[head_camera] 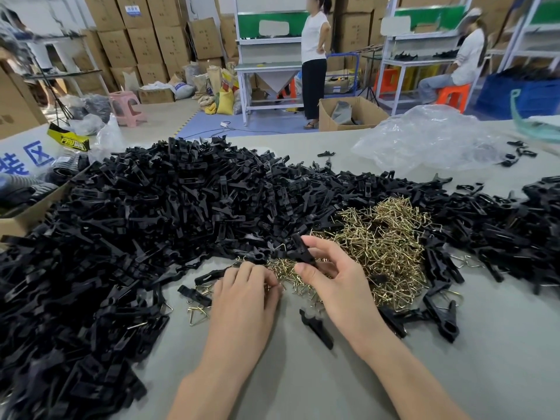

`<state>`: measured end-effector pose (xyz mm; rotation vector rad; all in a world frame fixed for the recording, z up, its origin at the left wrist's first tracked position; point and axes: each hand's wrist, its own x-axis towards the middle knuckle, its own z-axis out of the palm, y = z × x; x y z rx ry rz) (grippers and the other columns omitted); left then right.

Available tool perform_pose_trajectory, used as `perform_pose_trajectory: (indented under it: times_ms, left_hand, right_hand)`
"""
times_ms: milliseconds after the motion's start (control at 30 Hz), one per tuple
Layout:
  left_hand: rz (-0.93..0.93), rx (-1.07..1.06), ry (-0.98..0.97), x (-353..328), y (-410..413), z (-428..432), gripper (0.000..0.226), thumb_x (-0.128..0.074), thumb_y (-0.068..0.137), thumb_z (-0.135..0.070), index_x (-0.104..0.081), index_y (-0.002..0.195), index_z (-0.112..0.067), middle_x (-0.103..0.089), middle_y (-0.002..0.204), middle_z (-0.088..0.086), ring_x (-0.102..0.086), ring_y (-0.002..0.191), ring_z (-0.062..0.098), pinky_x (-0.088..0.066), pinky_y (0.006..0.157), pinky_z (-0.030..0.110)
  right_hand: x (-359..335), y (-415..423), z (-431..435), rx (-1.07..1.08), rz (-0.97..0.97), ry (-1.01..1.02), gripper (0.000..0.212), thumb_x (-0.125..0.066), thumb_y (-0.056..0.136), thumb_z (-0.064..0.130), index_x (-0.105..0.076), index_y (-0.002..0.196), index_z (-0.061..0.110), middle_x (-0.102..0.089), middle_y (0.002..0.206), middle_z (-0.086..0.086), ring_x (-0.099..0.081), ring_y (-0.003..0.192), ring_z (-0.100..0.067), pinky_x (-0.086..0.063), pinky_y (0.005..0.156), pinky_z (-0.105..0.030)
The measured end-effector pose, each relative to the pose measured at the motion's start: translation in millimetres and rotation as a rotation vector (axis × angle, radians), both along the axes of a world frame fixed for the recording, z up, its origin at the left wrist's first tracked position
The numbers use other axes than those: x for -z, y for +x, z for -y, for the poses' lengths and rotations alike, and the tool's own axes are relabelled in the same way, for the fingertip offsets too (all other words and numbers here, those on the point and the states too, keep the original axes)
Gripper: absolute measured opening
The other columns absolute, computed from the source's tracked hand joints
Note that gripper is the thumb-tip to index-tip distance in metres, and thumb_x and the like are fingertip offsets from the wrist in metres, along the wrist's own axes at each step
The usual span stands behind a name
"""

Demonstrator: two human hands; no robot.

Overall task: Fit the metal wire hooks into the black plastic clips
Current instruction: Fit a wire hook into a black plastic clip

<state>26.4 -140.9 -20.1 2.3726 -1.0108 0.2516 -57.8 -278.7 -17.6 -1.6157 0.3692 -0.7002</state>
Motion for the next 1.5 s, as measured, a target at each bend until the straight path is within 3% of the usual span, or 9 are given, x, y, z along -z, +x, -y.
perform_pose_trajectory:
  times_ms: [100, 167, 267, 400, 567, 667, 767, 967, 1500]
  left_hand:
    - [-0.235, -0.019, -0.257, -3.6, -0.1, 0.9, 0.012, -0.062, 0.097, -0.027, -0.058, 0.104, -0.036, -0.058, 0.089, -0.02, -0.054, 0.092, 0.008, -0.045, 0.083, 0.032]
    - [-0.377, -0.033, -0.41, -8.0, 1.3, 0.4, 0.021, -0.059, 0.099, -0.028, -0.06, 0.114, -0.041, -0.063, 0.085, -0.015, -0.058, 0.084, 0.004, -0.045, 0.075, 0.02]
    - [-0.529, -0.053, -0.554, -12.8, 4.0, -1.4, 0.015, -0.057, 0.1, -0.026, -0.068, 0.101, -0.037, -0.069, 0.083, -0.016, -0.06, 0.072, 0.0, -0.043, 0.066, 0.009]
    - [-0.726, -0.059, -0.709, -17.0, 5.2, -1.1, 0.01, -0.06, 0.099, -0.025, -0.07, 0.098, -0.026, -0.077, 0.084, -0.01, -0.07, 0.079, 0.003, -0.05, 0.07, 0.012]
    - [-0.933, -0.066, -0.836, -16.4, 4.0, 2.5, 0.014, -0.061, 0.099, -0.023, -0.067, 0.104, -0.012, -0.079, 0.091, -0.003, -0.073, 0.083, 0.004, -0.051, 0.067, 0.011]
    - [-1.042, -0.044, -0.876, -13.4, 0.6, 6.5, 0.015, -0.062, 0.098, -0.021, -0.071, 0.1, -0.01, -0.078, 0.093, 0.002, -0.072, 0.082, 0.014, -0.052, 0.07, 0.021]
    - [-1.045, -0.095, -0.926, -10.6, -2.7, 10.6, 0.011, -0.066, 0.095, -0.02, -0.072, 0.093, -0.012, -0.075, 0.086, 0.003, -0.064, 0.075, 0.011, -0.05, 0.072, 0.028]
    - [-1.134, -0.085, -0.993, -12.2, -3.6, 9.8, 0.009, -0.067, 0.094, -0.018, -0.069, 0.094, -0.009, -0.072, 0.087, 0.007, -0.061, 0.075, 0.014, -0.049, 0.071, 0.03]
    - [-1.122, -0.139, -1.077, -11.9, -11.5, 11.1, 0.01, -0.074, 0.088, -0.024, -0.071, 0.088, -0.015, -0.063, 0.072, 0.001, -0.057, 0.063, 0.009, -0.049, 0.069, 0.032]
  right_hand:
    - [-0.1, -0.2, 0.3, -0.003, -0.001, 0.0, 0.046, -0.074, 0.091, 0.012, -0.066, 0.108, 0.054, -0.066, 0.104, 0.027, -0.065, 0.095, 0.0, -0.049, 0.081, -0.01]
    - [0.0, -0.7, 0.3, -0.009, -0.012, -0.011, 0.047, -0.075, 0.091, 0.014, -0.065, 0.109, 0.055, -0.066, 0.105, 0.028, -0.065, 0.096, 0.001, -0.048, 0.082, -0.009]
    - [1.1, -1.4, -1.5, 0.001, -0.068, -0.093, 0.045, -0.074, 0.092, 0.018, -0.063, 0.115, 0.056, -0.061, 0.11, 0.035, -0.057, 0.102, 0.008, -0.042, 0.08, -0.003]
    - [4.3, -2.7, -7.1, -0.016, -0.09, -0.184, 0.045, -0.072, 0.094, 0.014, -0.061, 0.121, 0.049, -0.061, 0.113, 0.032, -0.061, 0.103, 0.001, -0.052, 0.077, -0.013]
    - [4.9, -3.3, -10.4, -0.028, -0.113, -0.278, 0.036, -0.073, 0.093, 0.019, -0.063, 0.117, 0.044, -0.063, 0.113, 0.031, -0.062, 0.107, 0.001, -0.049, 0.076, -0.016]
    - [3.9, -2.8, -10.6, -0.021, -0.099, -0.306, 0.036, -0.074, 0.092, 0.017, -0.065, 0.117, 0.041, -0.061, 0.112, 0.03, -0.061, 0.107, -0.001, -0.052, 0.075, -0.021]
    - [3.1, -3.0, -10.9, -0.011, -0.087, -0.338, 0.035, -0.075, 0.091, 0.018, -0.066, 0.117, 0.039, -0.059, 0.111, 0.029, -0.06, 0.105, -0.003, -0.057, 0.074, -0.028]
    - [3.1, -3.6, -12.1, 0.007, -0.052, -0.46, 0.035, -0.078, 0.089, 0.018, -0.066, 0.117, 0.036, -0.057, 0.11, 0.024, -0.06, 0.102, -0.001, -0.045, 0.085, -0.011]
    - [2.5, -5.9, -13.1, 0.065, -0.031, -0.63, 0.037, -0.078, 0.088, 0.021, -0.065, 0.12, 0.033, -0.053, 0.105, 0.023, -0.055, 0.097, 0.008, -0.042, 0.082, -0.006]
